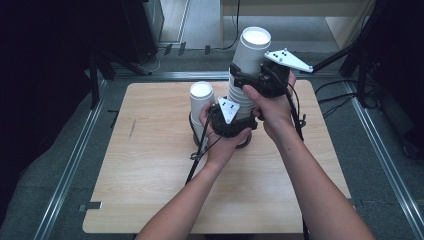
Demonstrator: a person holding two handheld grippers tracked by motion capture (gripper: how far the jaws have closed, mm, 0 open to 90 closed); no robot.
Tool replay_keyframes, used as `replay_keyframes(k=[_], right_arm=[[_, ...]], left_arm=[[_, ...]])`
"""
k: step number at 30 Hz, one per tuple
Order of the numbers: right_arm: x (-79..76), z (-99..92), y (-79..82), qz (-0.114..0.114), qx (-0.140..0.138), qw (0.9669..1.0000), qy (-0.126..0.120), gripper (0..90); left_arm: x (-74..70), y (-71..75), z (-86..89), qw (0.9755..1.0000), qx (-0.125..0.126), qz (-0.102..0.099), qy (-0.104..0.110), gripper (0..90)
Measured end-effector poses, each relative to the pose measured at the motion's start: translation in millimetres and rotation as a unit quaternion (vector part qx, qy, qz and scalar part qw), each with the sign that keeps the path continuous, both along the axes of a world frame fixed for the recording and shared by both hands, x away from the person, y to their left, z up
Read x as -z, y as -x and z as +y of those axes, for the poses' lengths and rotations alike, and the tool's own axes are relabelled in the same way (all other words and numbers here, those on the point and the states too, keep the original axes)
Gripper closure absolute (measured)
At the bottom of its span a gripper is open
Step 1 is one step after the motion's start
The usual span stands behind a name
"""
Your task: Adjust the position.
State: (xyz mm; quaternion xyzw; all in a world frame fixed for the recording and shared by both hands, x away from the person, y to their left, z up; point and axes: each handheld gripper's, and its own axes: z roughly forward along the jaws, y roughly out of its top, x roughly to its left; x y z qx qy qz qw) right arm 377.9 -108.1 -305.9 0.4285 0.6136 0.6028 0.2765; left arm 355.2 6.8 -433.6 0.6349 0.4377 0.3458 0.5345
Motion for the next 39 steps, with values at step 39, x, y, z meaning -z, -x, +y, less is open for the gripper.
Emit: replay_keyframes(k=[39], right_arm=[[-66.3, -13.3, 41.8, -0.124, 0.038, 0.9914, 0.015, 13.2]], left_arm=[[-0.7, 0.1, 0.1, 1.0, 0.001, 0.003, -0.003, 5.5]])
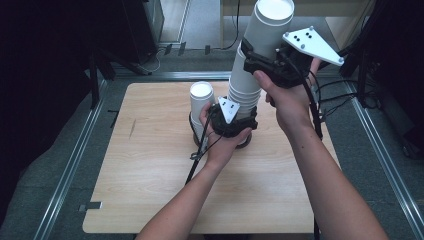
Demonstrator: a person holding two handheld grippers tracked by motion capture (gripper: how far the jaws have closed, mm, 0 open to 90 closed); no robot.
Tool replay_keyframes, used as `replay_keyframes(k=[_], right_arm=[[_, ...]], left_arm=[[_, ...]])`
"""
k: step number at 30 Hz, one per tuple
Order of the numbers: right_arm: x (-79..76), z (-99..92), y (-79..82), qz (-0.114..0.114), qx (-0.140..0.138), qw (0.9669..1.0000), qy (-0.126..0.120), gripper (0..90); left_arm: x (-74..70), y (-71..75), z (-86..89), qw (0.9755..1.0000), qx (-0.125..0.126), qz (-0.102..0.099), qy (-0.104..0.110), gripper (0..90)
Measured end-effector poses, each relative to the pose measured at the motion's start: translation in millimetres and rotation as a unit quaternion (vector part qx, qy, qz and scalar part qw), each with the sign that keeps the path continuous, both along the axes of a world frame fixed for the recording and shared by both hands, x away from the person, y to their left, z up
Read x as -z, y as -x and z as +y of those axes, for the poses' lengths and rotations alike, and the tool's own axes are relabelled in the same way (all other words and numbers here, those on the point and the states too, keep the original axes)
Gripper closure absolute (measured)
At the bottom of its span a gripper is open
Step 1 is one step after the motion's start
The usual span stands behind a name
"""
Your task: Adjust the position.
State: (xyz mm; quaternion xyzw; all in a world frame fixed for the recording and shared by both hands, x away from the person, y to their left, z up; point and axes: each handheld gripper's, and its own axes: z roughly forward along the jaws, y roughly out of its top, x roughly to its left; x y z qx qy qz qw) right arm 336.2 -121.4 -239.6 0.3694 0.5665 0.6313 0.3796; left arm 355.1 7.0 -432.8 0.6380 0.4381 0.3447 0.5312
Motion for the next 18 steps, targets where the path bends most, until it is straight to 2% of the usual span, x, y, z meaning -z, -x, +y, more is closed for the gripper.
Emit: replay_keyframes(k=[9, 18], right_arm=[[-12.8, -15.5, 20.9, -0.007, -0.001, 0.9999, -0.014, 12.9], [-5.7, -35.8, 33.8, -0.004, -0.005, 0.9997, -0.024, 12.9]], left_arm=[[-0.2, 0.0, 0.0, 1.0, 0.0, 0.001, 0.0, 5.4], [-0.8, -0.2, -0.2, 1.0, 0.0, 0.003, -0.001, 5.4]])
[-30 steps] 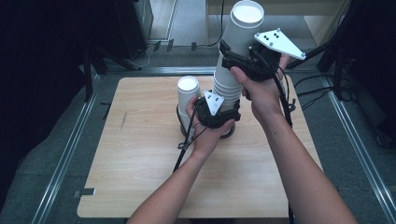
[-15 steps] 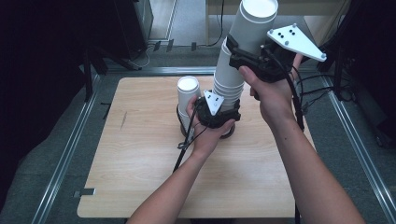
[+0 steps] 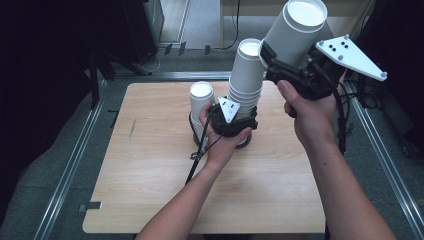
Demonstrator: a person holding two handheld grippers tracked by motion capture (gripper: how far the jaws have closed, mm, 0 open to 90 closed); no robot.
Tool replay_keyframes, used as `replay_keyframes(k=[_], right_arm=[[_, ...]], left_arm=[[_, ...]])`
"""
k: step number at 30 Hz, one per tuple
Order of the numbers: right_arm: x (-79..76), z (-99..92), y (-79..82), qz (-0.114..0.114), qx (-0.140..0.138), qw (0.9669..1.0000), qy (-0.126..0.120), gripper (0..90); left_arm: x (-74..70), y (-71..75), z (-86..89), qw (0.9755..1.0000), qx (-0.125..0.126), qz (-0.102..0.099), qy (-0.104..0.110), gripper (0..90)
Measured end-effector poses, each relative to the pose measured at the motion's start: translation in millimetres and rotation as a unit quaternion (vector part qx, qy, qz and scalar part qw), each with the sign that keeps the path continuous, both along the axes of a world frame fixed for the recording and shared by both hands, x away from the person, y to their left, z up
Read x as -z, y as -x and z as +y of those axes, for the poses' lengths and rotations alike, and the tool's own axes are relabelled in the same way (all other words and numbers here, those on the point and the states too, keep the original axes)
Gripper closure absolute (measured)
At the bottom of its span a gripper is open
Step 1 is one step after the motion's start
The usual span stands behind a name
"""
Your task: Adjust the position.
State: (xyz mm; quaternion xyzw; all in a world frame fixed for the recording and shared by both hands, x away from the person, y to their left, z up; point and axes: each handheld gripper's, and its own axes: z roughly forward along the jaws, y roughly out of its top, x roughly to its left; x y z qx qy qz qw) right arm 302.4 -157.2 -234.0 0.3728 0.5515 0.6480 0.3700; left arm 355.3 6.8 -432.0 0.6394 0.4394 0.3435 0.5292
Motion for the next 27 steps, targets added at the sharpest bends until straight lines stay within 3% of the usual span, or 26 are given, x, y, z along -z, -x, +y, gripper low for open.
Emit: replay_keyframes(k=[12, 20, 21, 27], right_arm=[[16.0, -17.2, 22.0, 0.005, 0.01, 0.9999, 0.006, 12.3], [35.4, -27.2, 31.0, 0.02, 0.001, 0.9998, 0.0, 12.3], [41.7, -30.6, 31.7, 0.03, -0.004, 0.9995, 0.0, 12.2], [62.8, -43.8, 31.7, 0.048, 0.006, 0.9988, -0.011, 12.2]], left_arm=[[-1.8, 2.5, 0.5, 0.9999, 0.0, -0.001, -0.011, 5.9], [-4.9, 9.9, 1.7, 0.9999, 0.003, 0.0, -0.013, 5.5], [-6.3, 12.6, 1.1, 0.9999, 0.008, -0.001, -0.009, 3.2], [-8.9, 21.3, 2.4, 0.9998, 0.019, -0.004, -0.005, 1.4]])
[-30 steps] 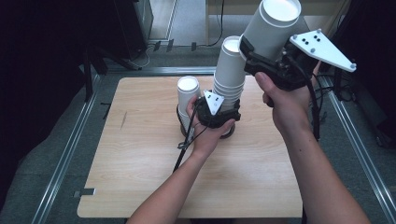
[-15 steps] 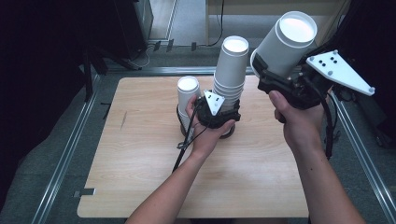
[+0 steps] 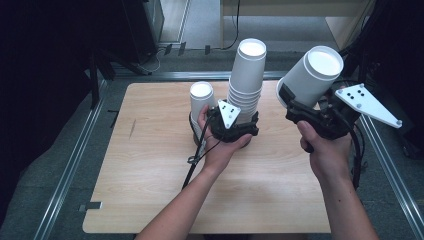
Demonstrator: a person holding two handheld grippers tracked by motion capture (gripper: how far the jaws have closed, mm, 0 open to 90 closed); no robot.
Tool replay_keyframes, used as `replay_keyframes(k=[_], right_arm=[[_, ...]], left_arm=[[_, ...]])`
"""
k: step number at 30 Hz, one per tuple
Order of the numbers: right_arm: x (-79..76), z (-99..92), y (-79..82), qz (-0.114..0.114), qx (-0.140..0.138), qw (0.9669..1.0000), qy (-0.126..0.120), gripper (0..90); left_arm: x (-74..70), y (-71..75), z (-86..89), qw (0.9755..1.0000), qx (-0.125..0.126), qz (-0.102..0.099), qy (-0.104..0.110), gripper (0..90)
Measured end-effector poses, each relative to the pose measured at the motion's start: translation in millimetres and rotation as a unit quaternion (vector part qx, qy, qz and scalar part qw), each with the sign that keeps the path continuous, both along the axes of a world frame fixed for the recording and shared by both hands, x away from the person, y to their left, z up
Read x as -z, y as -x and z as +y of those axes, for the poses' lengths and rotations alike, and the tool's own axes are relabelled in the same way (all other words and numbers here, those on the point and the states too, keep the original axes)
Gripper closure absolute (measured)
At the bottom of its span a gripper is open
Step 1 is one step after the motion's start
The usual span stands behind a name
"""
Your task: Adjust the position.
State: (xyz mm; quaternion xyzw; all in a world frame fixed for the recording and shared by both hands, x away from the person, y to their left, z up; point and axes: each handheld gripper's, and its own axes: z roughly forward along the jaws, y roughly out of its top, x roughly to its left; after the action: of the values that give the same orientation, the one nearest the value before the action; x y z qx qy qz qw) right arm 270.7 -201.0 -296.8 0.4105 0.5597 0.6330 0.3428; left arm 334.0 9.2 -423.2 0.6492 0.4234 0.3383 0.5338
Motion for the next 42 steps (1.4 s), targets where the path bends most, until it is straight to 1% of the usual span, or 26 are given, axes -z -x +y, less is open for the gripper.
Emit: replay_keyframes(k=[1, 3, 4, 5, 6, 7, 8, 9, 10, 11, 12, 14, 16, 19, 20, 21, 22, 24, 25, 27, 29, 34, 38, 39, 40, 42], right_arm=[[3.5, -2.3, 0.2, 0.003, 0.001, 1.0, 0.0, 12.2], [10.9, -6.0, 0.3, 0.007, 0.003, 1.0, -0.001, 12.3], [14.8, -7.5, 0.1, 0.01, 0.004, 0.9999, -0.001, 12.3], [14.8, -7.5, 0.1, 0.01, 0.004, 0.9999, -0.001, 12.3], [23.0, -9.5, -0.8, 0.018, 0.004, 0.9998, 0.0, 12.3], [26.9, -10.0, -1.0, 0.021, 0.004, 0.9998, 0.0, 12.3], [30.7, -10.6, -1.0, 0.023, 0.003, 0.9997, 0.001, 12.3], [34.3, -11.1, -0.7, 0.023, 0.002, 0.9997, 0.002, 12.3], [38.4, -11.7, -0.1, 0.023, 0.002, 0.9997, 0.004, 12.3], [38.4, -11.7, -0.1, 0.023, 0.002, 0.9997, 0.004, 12.3], [43.7, -12.5, 0.7, 0.025, 0.001, 0.9997, 0.005, 12.2], [46.6, -12.6, 1.0, 0.026, 0.002, 0.9996, 0.006, 12.3], [56.5, -11.6, 2.0, 0.028, 0.008, 0.9995, 0.015, 12.3], [64.2, -10.8, 3.5, 0.027, 0.006, 0.9994, 0.022, 12.2], [64.2, -10.8, 3.5, 0.027, 0.006, 0.9994, 0.022, 12.2], [69.1, -10.6, 4.8, 0.026, 0.004, 0.9994, 0.024, 12.3], [71.3, -10.6, 5.6, 0.027, 0.002, 0.9994, 0.024, 12.3], [73.5, -10.3, 6.4, 0.027, 0.001, 0.9994, 0.023, 12.3], [77.7, -9.8, 7.8, 0.027, 0.001, 0.9993, 0.025, 12.3], [79.8, -9.6, 8.4, 0.027, 0.001, 0.9993, 0.027, 12.3], [84.8, -8.6, 10.0, 0.027, 0.001, 0.9992, 0.029, 12.3], [99.8, -3.8, 13.6, 0.033, -0.002, 0.9986, 0.041, 12.3], [108.4, -1.6, 15.3, 0.036, -0.002, 0.9981, 0.05, 12.3], [111.3, -1.0, 15.7, 0.035, -0.002, 0.9981, 0.05, 12.3], [116.7, -0.3, 16.1, 0.028, -0.008, 0.9979, 0.057, 12.4], [121.4, 1.9, 17.1, 0.026, -0.013, 0.9974, 0.066, 12.4]], left_arm=[[0.0, 4.9, 0.7, 1.0, 0.004, -0.004, 0.001, 1.3], [0.4, 10.8, 1.0, 0.9999, 0.009, -0.006, -0.005, 0.9], [0.6, 14.2, 1.4, 0.9999, 0.012, -0.005, -0.003, 0.1], [0.6, 14.2, 1.4, 0.9999, 0.012, -0.005, -0.003, 0.1], [1.0, 20.2, 2.0, 0.9998, 0.019, -0.004, 0.0, 0.1], [1.0, 20.2, 2.0, 0.9998, 0.019, -0.004, 0.0, 0.1], [1.5, 26.0, 3.1, 0.9997, 0.025, -0.004, 0.001, 0.0], [1.5, 26.0, 3.1, 0.9997, 0.025, -0.004, 0.001, 0.1], [2.2, 30.9, 5.0, 0.9995, 0.03, -0.001, 0.004, 0.1], [2.2, 30.9, 5.0, 0.9995, 0.03, -0.001, 0.004, 0.1], [3.1, 35.8, 7.7, 0.9994, 0.034, 0.002, 0.008, 0.0], [3.8, 38.6, 9.5, 0.9993, 0.035, 0.004, 0.009, 0.1], [5.1, 42.9, 12.8, 0.9992, 0.037, 0.006, 0.013, 0.0], [6.3, 50.6, 21.1, 0.9992, 0.034, 0.01, 0.016, 0.0], [6.3, 50.6, 21.1, 0.9992, 0.034, 0.01, 0.016, 0.0], [6.5, 52.7, 23.4, 0.9992, 0.035, 0.01, 0.018, 0.0], [6.9, 56.7, 27.7, 0.9992, 0.033, 0.009, 0.019, 0.0], [6.8, 59.1, 30.6, 0.9991, 0.035, 0.011, 0.021, 0.0], [7.0, 62.9, 34.0, 0.999, 0.036, 0.011, 0.021, 0.0], [7.4, 64.9, 35.5, 0.999, 0.036, 0.012, 0.021, 0.0], [9.3, 69.2, 38.7, 0.9992, 0.036, 0.011, 0.015, 0.0], [18.6, 78.5, 47.5, 0.9988, 0.041, 0.025, 0.012, 0.0], [21.1, 83.8, 54.0, 0.9986, 0.042, 0.028, 0.014, 0.0], [21.7, 85.9, 56.9, 0.9988, 0.04, 0.026, 0.012, 0.0], [23.2, 88.1, 60.8, 0.999, 0.037, 0.024, 0.004, 0.0], [25.7, 88.9, 66.6, 0.9987, 0.037, 0.032, 0.009, 0.0]])
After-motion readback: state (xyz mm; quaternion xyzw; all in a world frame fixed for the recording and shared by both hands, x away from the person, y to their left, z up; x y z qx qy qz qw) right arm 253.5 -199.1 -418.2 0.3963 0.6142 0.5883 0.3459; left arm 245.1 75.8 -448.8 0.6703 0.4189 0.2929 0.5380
